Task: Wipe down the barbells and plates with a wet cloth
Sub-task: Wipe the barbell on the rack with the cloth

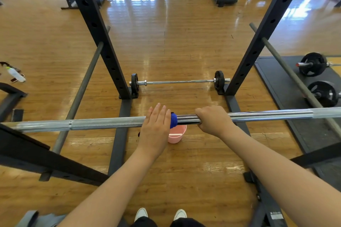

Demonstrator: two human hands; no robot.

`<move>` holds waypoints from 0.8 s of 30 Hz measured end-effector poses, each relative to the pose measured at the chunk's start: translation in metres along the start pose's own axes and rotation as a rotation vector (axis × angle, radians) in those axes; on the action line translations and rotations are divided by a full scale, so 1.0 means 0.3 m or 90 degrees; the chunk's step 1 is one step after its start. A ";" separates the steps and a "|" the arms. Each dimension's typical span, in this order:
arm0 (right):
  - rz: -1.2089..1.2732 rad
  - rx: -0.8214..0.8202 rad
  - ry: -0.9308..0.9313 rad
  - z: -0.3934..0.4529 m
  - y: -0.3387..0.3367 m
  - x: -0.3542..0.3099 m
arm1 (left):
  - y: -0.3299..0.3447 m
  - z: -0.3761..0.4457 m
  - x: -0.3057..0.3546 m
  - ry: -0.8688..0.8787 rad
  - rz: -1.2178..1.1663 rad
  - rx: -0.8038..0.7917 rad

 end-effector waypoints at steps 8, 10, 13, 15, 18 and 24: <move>-0.048 0.096 0.019 -0.016 0.020 -0.002 | -0.002 0.009 -0.002 0.002 0.011 -0.023; -0.052 0.146 0.039 -0.023 0.037 -0.002 | -0.007 0.018 -0.003 0.006 0.018 -0.022; -0.065 0.171 0.061 -0.025 0.048 -0.007 | -0.015 0.026 -0.007 0.025 0.015 -0.042; -0.065 0.177 0.070 -0.022 0.046 -0.012 | -0.023 0.028 -0.015 0.042 -0.001 -0.059; -0.063 0.153 0.078 -0.021 0.047 -0.007 | -0.033 0.036 -0.026 0.083 -0.018 -0.074; -0.023 0.045 0.098 -0.032 -0.005 -0.030 | -0.065 0.077 0.062 0.124 -0.032 -0.122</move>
Point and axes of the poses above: each hand's wrist, its own z-axis towards the middle knuckle, its own y-axis out of the palm, x = y × z, the point moved 1 cm from there along z, towards the middle knuckle, and after that the axes turned 1 degree about -y, right-handed, at the moved point
